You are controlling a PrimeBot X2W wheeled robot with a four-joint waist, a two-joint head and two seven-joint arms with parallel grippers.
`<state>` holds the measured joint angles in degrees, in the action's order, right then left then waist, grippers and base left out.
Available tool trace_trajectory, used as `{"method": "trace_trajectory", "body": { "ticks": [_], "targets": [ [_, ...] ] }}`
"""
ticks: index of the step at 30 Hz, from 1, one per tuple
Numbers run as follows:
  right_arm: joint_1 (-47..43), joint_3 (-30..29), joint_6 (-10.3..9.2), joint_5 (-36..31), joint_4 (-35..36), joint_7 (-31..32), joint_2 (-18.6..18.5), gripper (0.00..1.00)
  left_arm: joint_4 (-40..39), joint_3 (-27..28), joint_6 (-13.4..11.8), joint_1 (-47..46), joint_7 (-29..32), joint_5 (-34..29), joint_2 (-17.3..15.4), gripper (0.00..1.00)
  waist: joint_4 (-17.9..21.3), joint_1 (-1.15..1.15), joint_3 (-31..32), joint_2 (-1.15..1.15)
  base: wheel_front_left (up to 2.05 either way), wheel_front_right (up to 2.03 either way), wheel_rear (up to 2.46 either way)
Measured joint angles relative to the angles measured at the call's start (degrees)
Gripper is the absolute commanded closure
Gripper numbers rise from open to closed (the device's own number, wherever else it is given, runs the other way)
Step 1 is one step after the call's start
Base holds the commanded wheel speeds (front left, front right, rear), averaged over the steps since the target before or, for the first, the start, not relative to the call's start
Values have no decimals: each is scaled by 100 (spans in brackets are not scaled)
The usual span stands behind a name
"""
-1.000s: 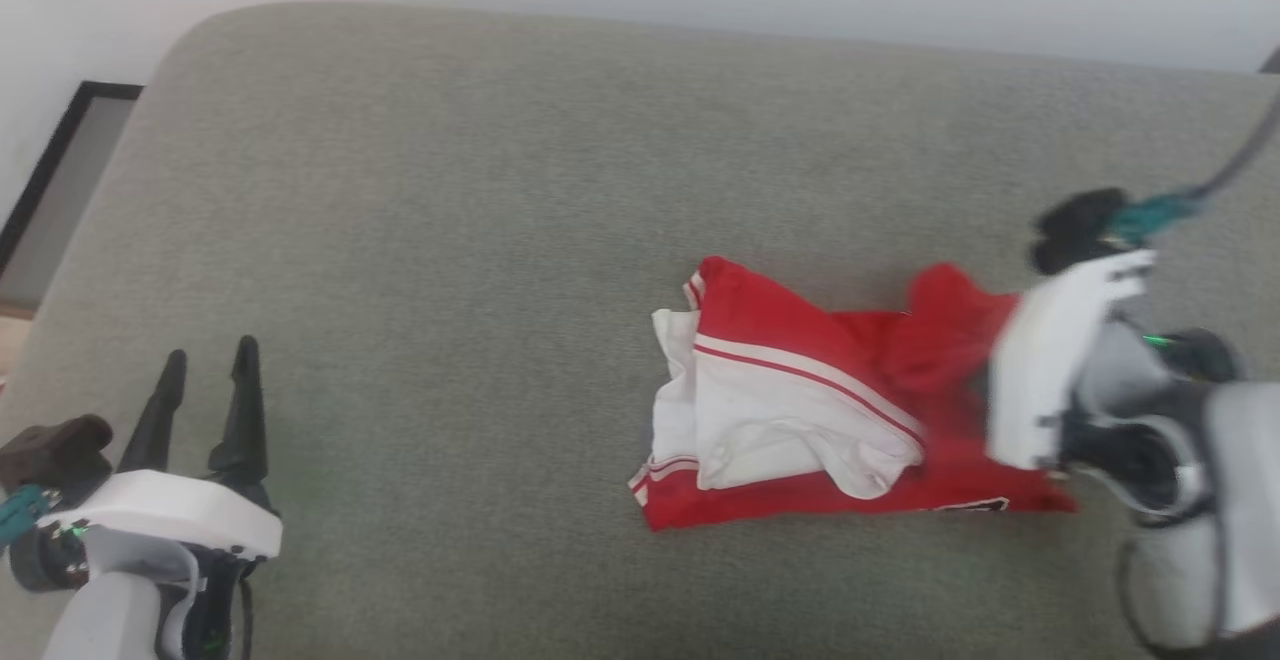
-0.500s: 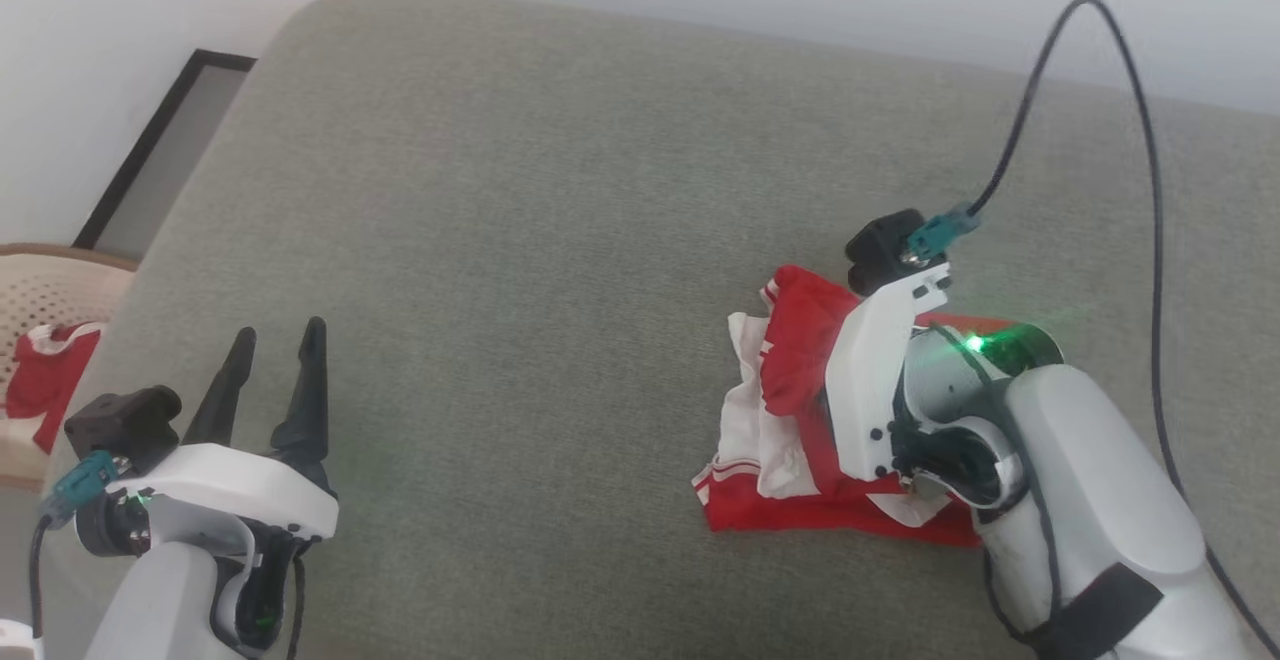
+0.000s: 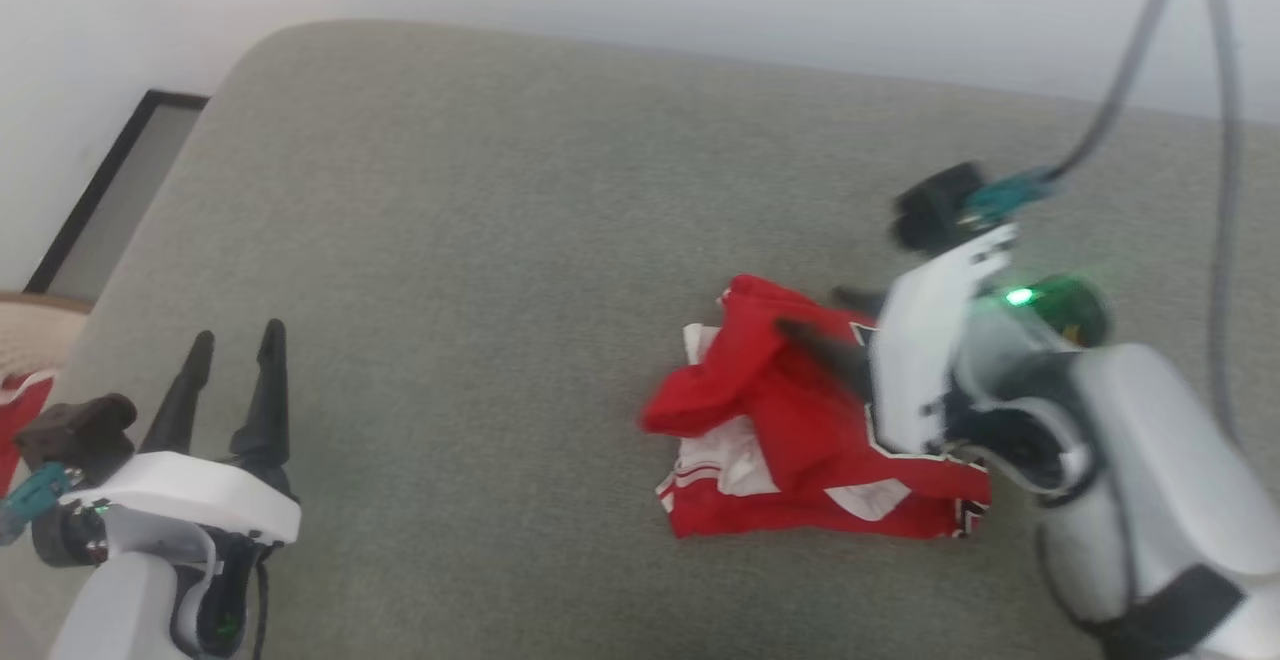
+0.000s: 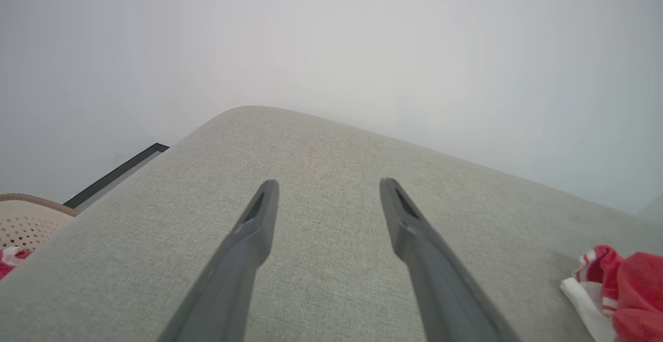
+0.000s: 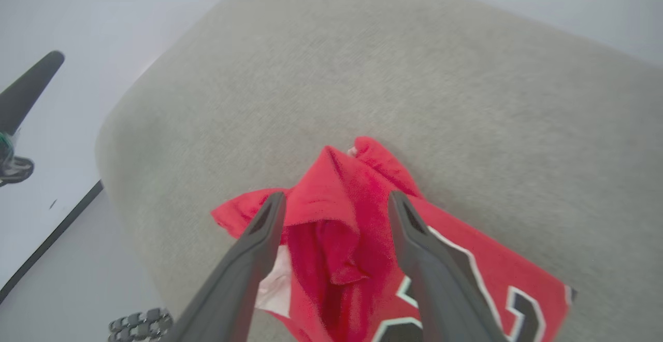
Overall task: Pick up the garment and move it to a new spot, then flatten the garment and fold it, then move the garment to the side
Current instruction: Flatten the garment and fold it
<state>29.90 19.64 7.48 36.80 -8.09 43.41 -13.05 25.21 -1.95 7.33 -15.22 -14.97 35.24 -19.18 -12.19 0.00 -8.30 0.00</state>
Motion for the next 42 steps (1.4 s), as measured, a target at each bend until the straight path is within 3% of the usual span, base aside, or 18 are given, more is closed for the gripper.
{"method": "trace_trajectory", "body": {
  "ticks": [6,12,24,34,42],
  "targets": [
    [-324,-554,0,-125,454,-544,-325,0,-105,154,0,188,-1,-59,-75,0,293,0,119,0,0,0,0],
    [-751,-977,0,-343,650,-1473,-662,0,-192,281,0,358,-1,-152,-146,0,585,0,271,0,0,0,0],
    [-1519,-1460,0,-751,211,-3443,-1096,0,-238,479,1,710,-1,-401,-186,0,991,0,591,0,0,0,0],
    [-2015,-1778,0,-1023,-549,-4809,-1100,0,-360,561,1,1024,0,-561,-202,0,1139,0,813,0,0,0,0],
    [-2263,-1954,0,-1107,-1004,-5325,-951,0,-443,601,1,1176,0,-625,-205,0,1104,0,871,0,0,0,0]
  ]
}}
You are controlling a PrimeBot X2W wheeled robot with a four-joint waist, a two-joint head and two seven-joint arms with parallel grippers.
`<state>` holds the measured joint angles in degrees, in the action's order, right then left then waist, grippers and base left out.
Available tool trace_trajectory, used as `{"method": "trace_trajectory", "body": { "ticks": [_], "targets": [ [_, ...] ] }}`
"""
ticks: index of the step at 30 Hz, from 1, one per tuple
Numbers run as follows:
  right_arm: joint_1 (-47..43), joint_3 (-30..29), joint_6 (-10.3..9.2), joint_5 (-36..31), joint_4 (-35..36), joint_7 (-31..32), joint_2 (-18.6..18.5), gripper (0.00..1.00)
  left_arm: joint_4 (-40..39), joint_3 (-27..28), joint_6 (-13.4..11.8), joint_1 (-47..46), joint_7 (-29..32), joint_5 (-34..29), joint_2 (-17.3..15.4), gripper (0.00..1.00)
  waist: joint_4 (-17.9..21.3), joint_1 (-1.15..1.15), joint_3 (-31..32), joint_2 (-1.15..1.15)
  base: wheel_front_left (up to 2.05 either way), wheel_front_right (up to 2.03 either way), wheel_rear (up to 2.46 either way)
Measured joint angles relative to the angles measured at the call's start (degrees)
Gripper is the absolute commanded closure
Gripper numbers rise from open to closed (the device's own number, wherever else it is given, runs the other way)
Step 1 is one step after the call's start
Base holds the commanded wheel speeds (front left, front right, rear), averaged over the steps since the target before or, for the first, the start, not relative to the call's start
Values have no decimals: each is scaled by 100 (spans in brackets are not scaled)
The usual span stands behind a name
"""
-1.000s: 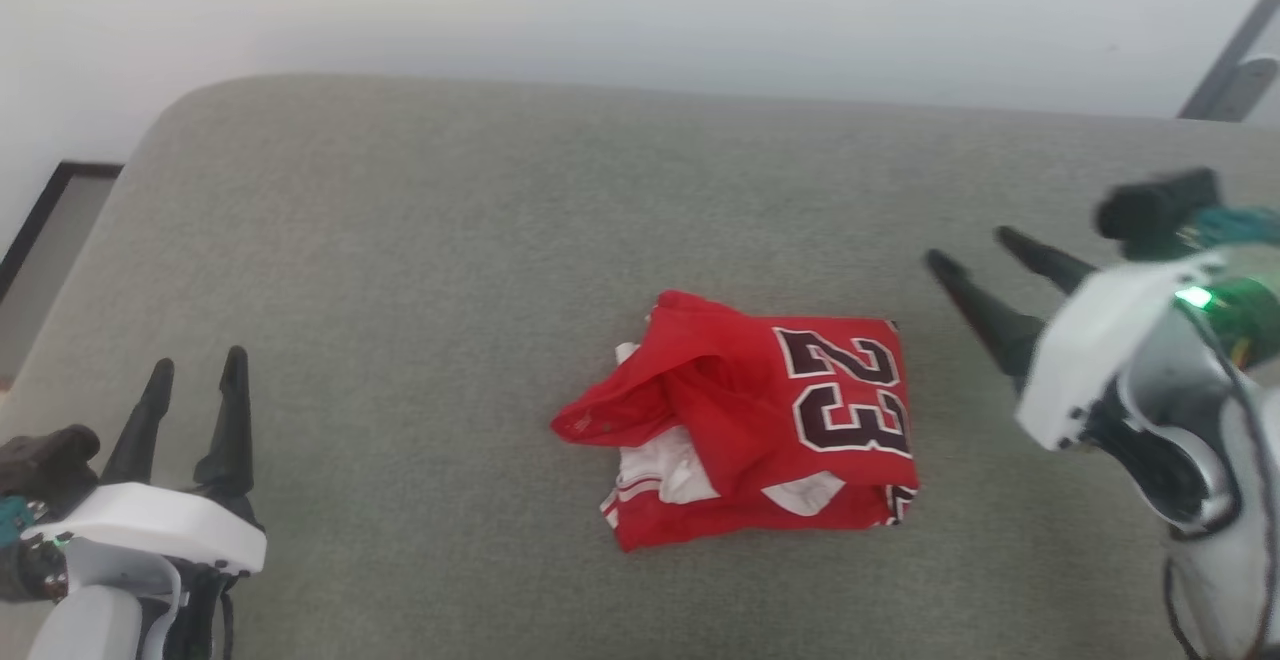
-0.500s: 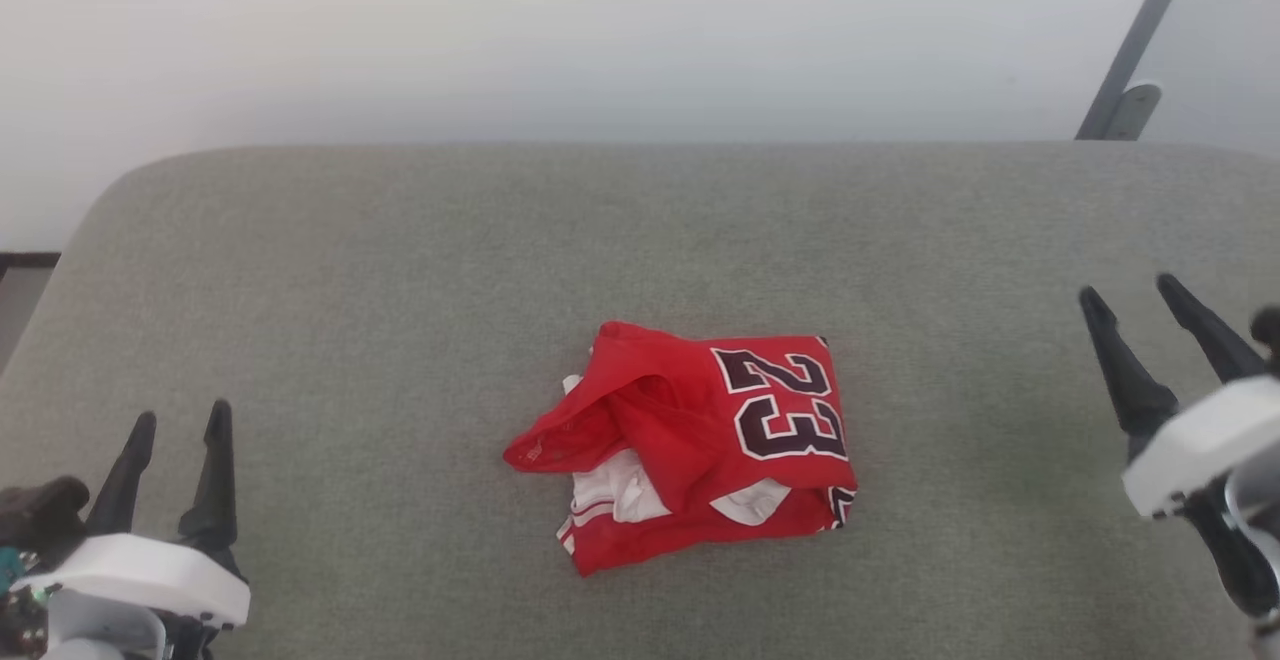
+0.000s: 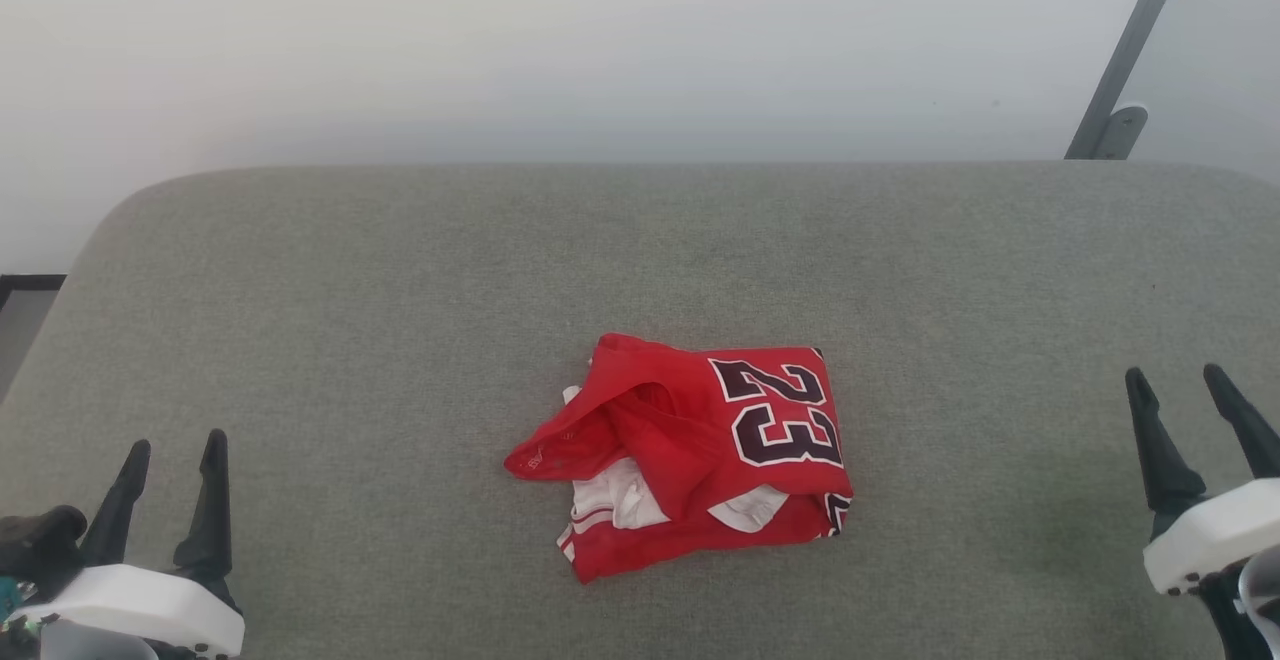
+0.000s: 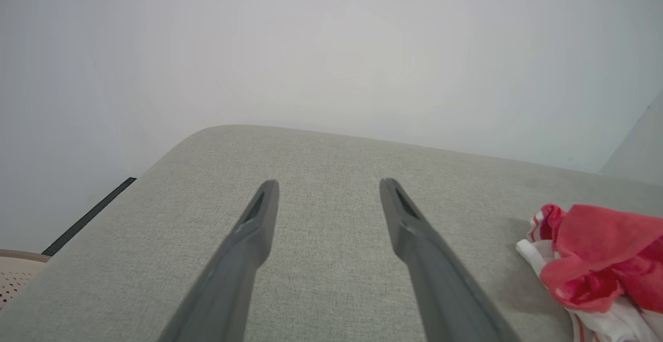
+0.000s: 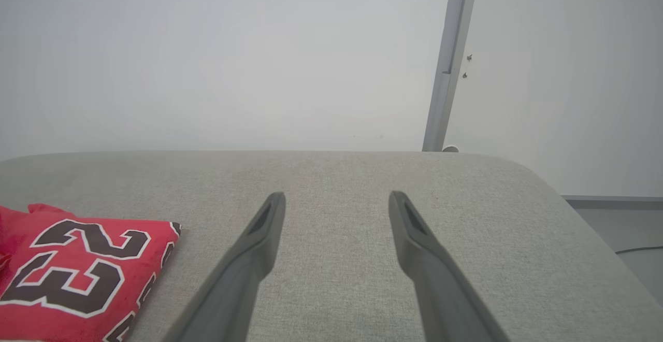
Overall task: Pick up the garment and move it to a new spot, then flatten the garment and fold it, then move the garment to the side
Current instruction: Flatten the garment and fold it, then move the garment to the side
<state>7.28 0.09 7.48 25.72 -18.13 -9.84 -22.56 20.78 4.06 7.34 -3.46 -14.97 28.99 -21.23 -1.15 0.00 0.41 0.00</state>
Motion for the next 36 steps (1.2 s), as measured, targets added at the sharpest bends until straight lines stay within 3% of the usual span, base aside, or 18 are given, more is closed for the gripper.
{"method": "trace_trajectory", "body": {
  "ticks": [27,32,36],
  "targets": [
    [-100,121,0,47,-296,-114,52,0,-12,-129,0,75,0,-23,-77,0,-82,0,-12,0,0,0,0],
    [-82,392,0,162,-248,155,99,0,-3,-205,0,52,0,-10,-83,0,-169,0,-27,0,0,0,0],
    [110,909,0,512,-147,820,94,0,-11,-290,0,1,-1,-3,-52,0,-318,0,-90,0,0,0,0]
  ]
}}
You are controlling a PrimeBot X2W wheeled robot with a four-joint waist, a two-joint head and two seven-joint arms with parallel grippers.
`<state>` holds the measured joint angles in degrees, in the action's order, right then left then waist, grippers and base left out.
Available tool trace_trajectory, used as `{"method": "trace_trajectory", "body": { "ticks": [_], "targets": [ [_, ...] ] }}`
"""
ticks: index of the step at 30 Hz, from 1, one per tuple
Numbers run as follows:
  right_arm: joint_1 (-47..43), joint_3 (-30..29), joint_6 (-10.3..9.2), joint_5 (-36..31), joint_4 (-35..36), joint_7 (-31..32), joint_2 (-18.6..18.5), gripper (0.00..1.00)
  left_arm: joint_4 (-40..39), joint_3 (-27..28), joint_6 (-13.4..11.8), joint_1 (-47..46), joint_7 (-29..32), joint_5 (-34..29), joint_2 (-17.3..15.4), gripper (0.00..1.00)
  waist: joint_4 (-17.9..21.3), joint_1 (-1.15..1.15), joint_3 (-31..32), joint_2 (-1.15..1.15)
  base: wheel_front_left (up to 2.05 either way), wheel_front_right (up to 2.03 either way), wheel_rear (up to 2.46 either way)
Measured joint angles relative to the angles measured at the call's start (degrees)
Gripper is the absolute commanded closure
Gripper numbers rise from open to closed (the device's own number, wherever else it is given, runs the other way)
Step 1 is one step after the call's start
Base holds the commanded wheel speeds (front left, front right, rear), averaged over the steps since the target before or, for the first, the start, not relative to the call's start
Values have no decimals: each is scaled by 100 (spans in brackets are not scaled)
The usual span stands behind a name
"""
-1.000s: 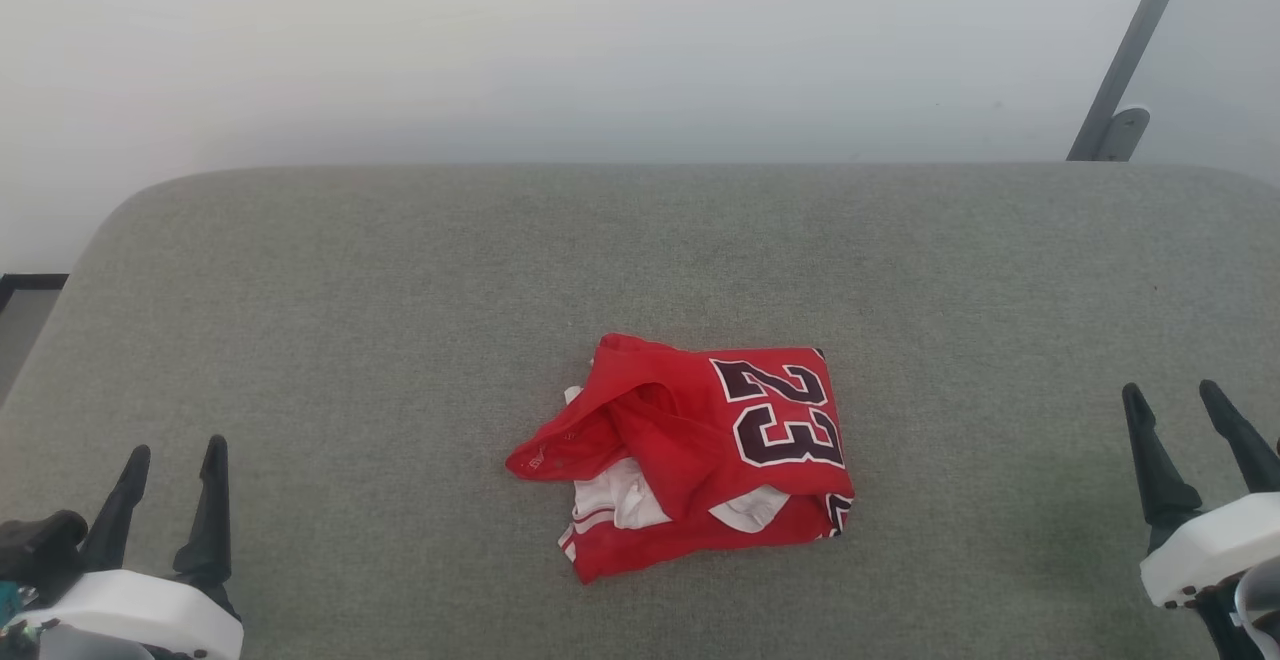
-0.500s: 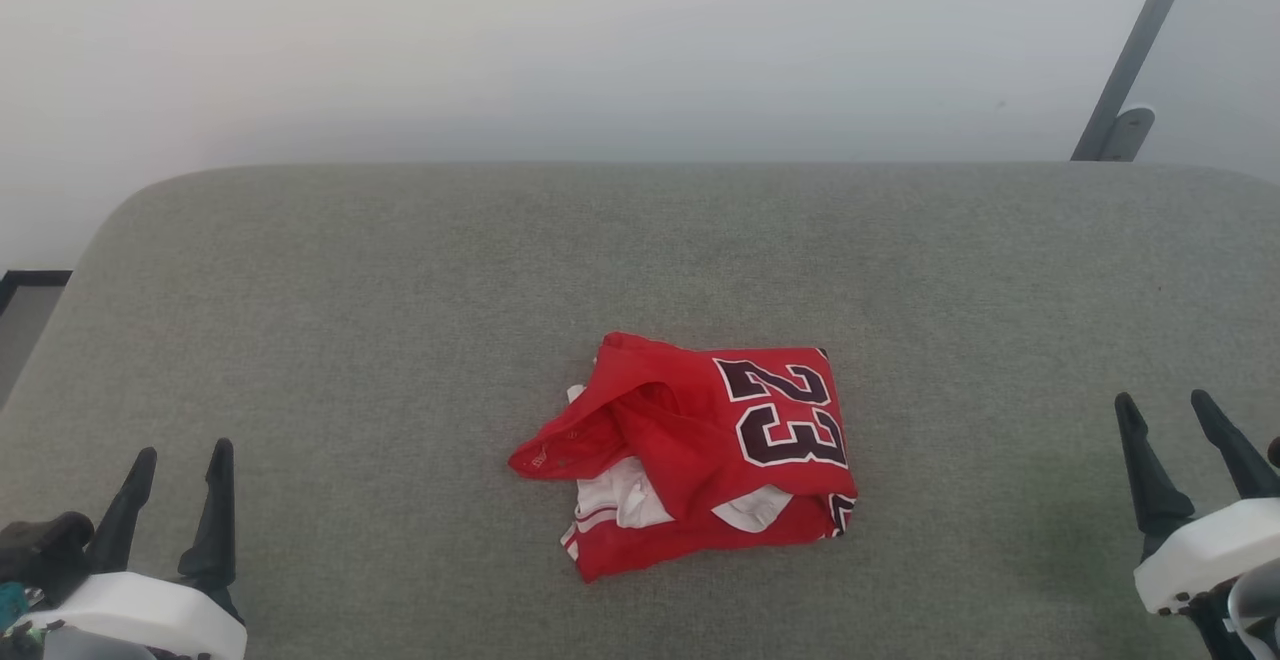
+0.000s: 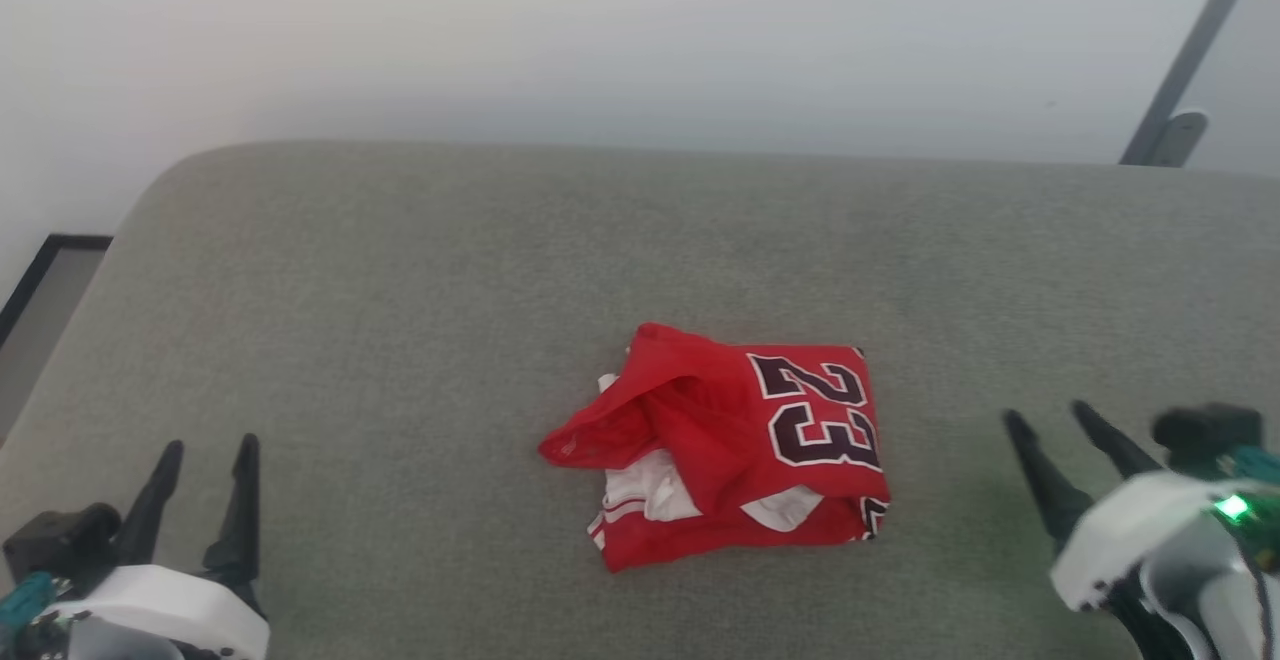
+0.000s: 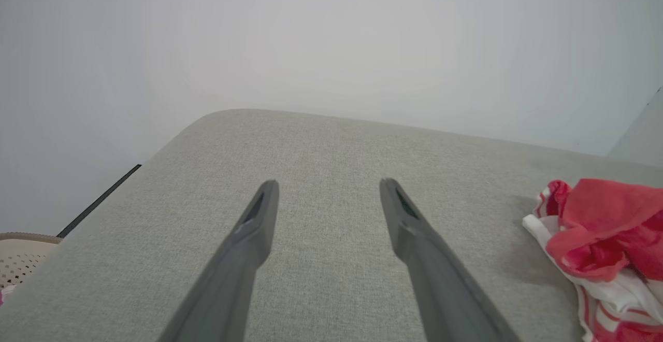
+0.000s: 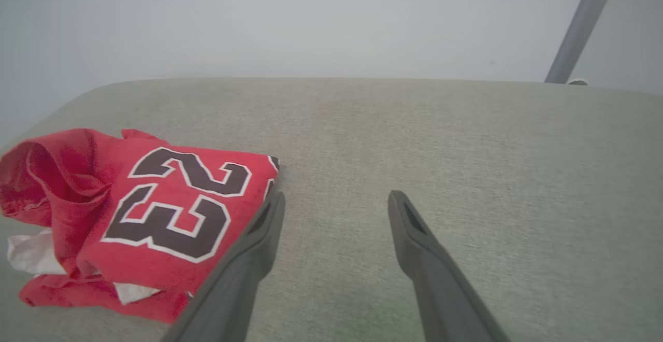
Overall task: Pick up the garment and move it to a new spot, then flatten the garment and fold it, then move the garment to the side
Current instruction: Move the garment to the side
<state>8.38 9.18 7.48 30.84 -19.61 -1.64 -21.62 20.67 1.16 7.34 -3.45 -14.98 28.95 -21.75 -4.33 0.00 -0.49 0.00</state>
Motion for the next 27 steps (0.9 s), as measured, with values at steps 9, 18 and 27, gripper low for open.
{"method": "trace_trajectory", "body": {
  "ticks": [9,18,27],
  "targets": [
    [690,731,0,698,189,1491,-43,0,1,-245,0,-176,1,20,91,0,-351,0,-301,0,0,0,0],
    [1168,809,0,645,-149,3006,-114,0,67,-458,0,-404,0,126,178,0,-673,0,-647,0,0,0,0],
    [1565,601,0,532,-447,4277,71,0,151,-628,0,-653,1,194,257,0,-950,0,-991,0,0,0,0]
  ]
}}
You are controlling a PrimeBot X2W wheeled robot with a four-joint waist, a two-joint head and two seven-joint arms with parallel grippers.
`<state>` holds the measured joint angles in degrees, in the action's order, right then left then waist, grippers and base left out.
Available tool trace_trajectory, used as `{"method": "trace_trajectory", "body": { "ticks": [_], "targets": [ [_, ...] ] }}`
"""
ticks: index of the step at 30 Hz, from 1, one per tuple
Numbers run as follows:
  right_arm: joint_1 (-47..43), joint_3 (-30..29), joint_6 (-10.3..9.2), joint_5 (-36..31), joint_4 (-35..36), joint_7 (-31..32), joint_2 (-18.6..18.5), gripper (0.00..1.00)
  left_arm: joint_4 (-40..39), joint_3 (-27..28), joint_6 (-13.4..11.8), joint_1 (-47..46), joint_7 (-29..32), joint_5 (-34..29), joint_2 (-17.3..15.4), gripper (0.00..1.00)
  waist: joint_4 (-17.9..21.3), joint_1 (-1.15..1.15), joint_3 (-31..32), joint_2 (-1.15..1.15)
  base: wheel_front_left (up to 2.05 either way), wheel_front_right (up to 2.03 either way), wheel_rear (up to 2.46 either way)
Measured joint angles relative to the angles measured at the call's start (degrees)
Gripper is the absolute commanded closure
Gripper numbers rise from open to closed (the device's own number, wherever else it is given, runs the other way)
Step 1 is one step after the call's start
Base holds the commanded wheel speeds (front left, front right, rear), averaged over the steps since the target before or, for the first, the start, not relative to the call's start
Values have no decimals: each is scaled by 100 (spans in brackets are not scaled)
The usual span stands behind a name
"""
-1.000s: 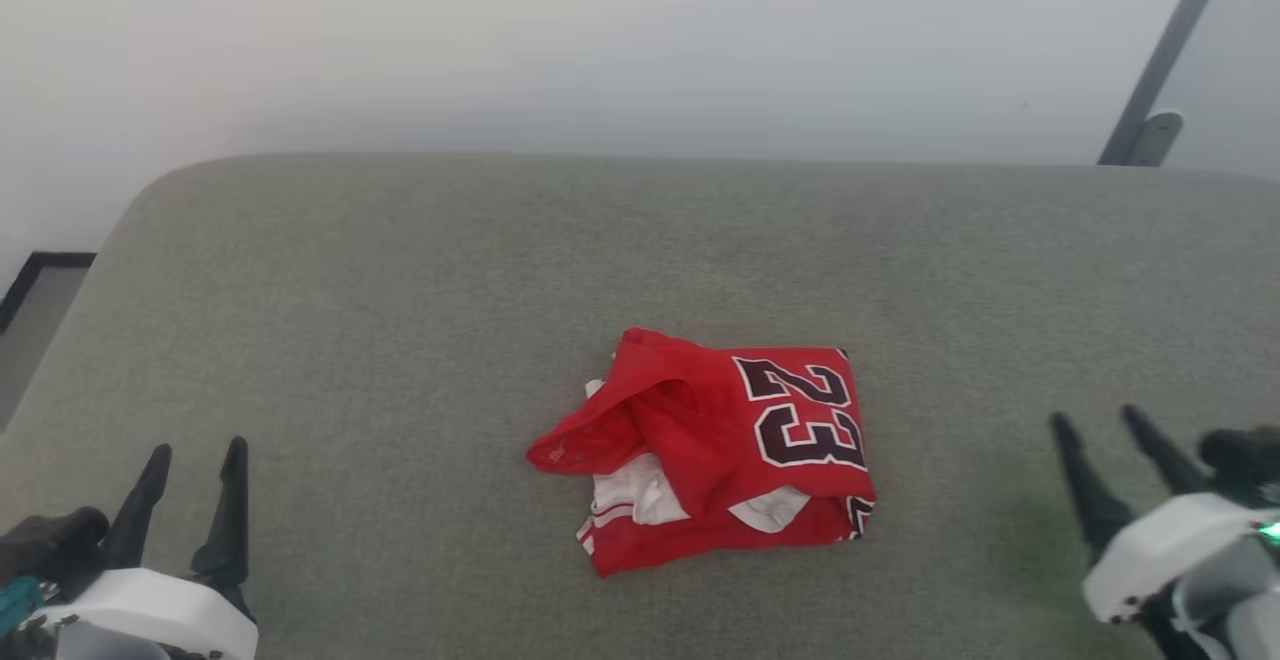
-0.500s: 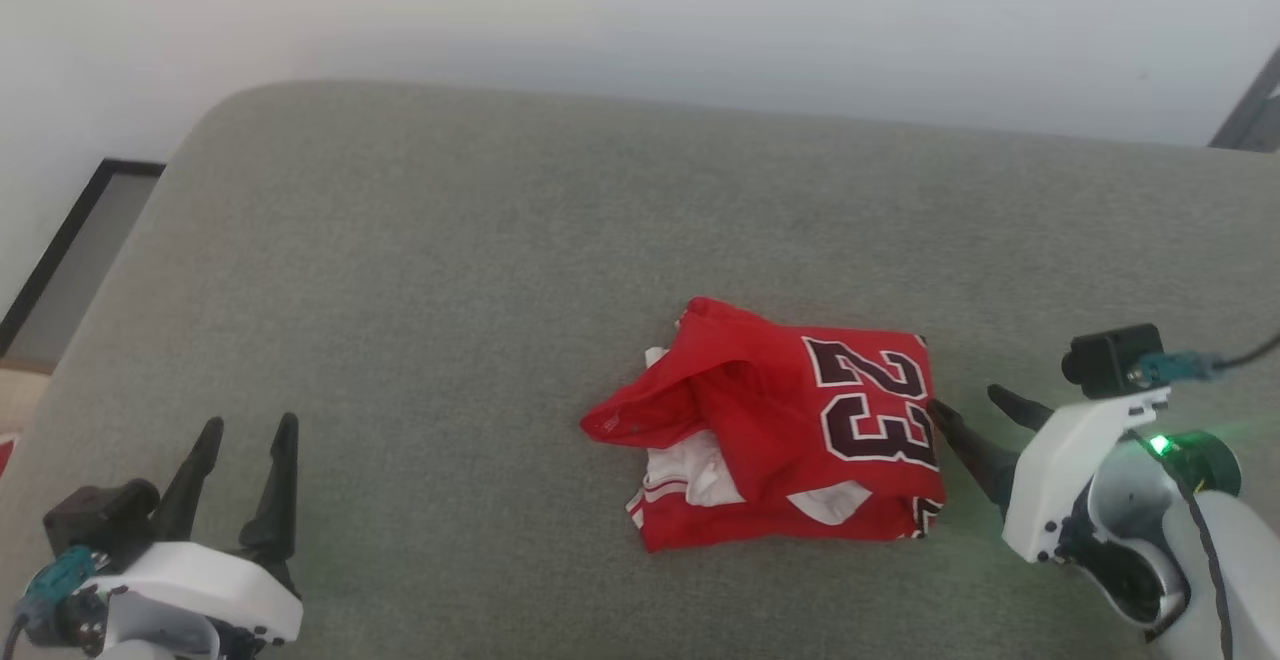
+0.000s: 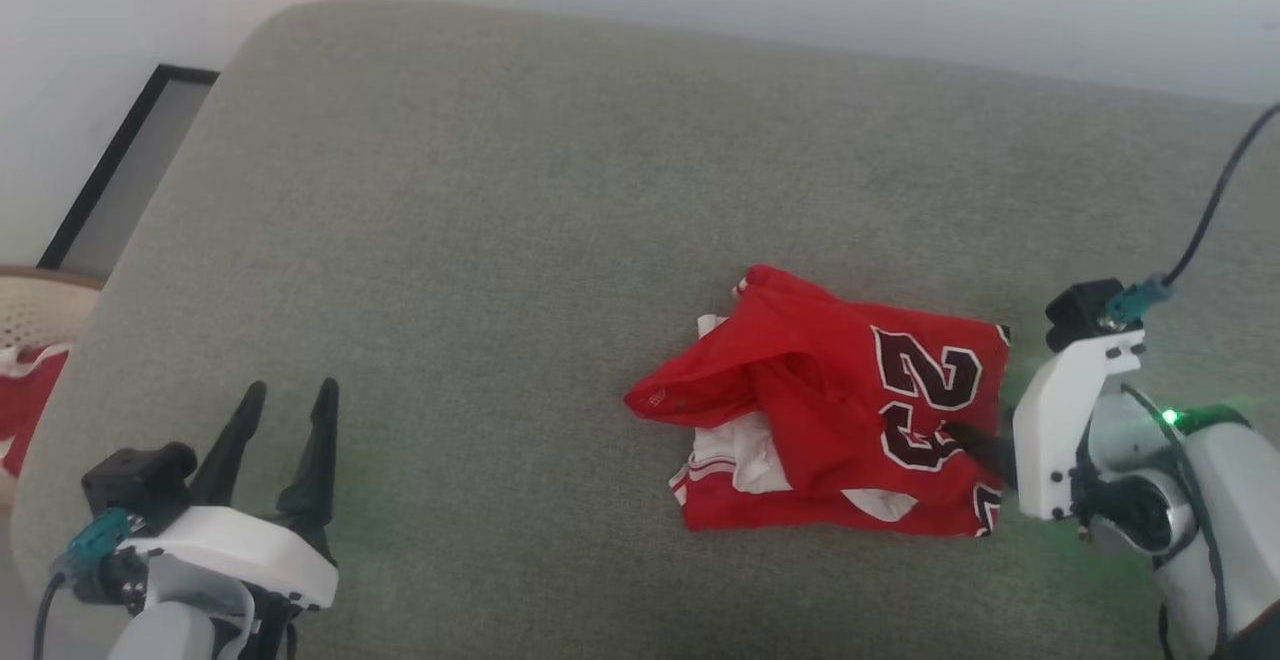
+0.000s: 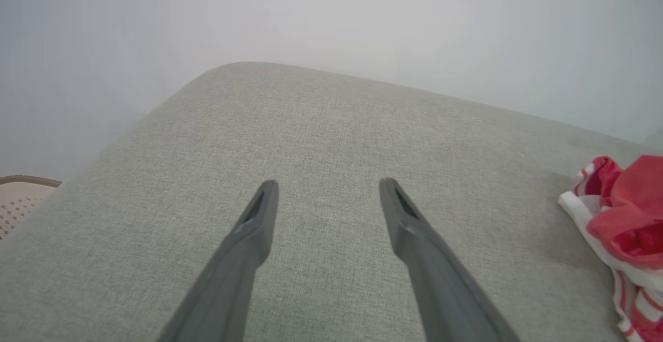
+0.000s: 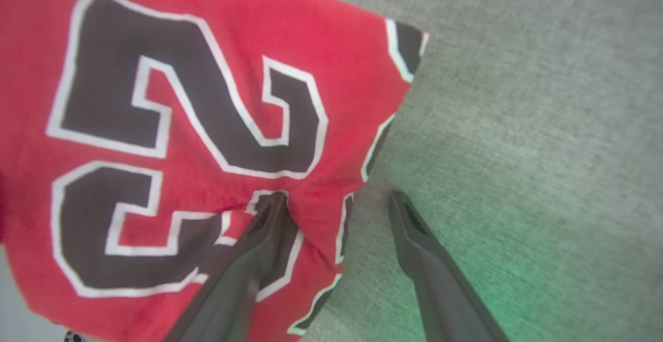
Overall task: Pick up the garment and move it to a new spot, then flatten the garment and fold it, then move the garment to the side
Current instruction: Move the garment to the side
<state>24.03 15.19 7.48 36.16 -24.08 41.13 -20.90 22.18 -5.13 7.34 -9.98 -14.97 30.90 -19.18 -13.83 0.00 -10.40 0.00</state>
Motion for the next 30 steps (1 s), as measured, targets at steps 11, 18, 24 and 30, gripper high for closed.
{"method": "trace_trajectory", "body": {
  "ticks": [11,18,24,30],
  "targets": [
    [-4,-302,7,-248,318,333,179,100,36,0,1,-92,-1,27,33,0,-33,0,-79,0,0,0,0],
    [64,-704,3,-576,725,489,-59,100,-55,-4,1,-242,0,-22,20,0,197,0,-92,0,0,0,0],
    [325,-953,2,-865,982,590,-460,100,-183,-112,1,-425,0,-56,5,0,469,0,-144,0,0,0,0],
    [654,-1148,2,-1048,1012,617,-931,100,-308,-316,1,-709,0,-97,8,0,742,0,-268,0,0,0,0]
  ]
}}
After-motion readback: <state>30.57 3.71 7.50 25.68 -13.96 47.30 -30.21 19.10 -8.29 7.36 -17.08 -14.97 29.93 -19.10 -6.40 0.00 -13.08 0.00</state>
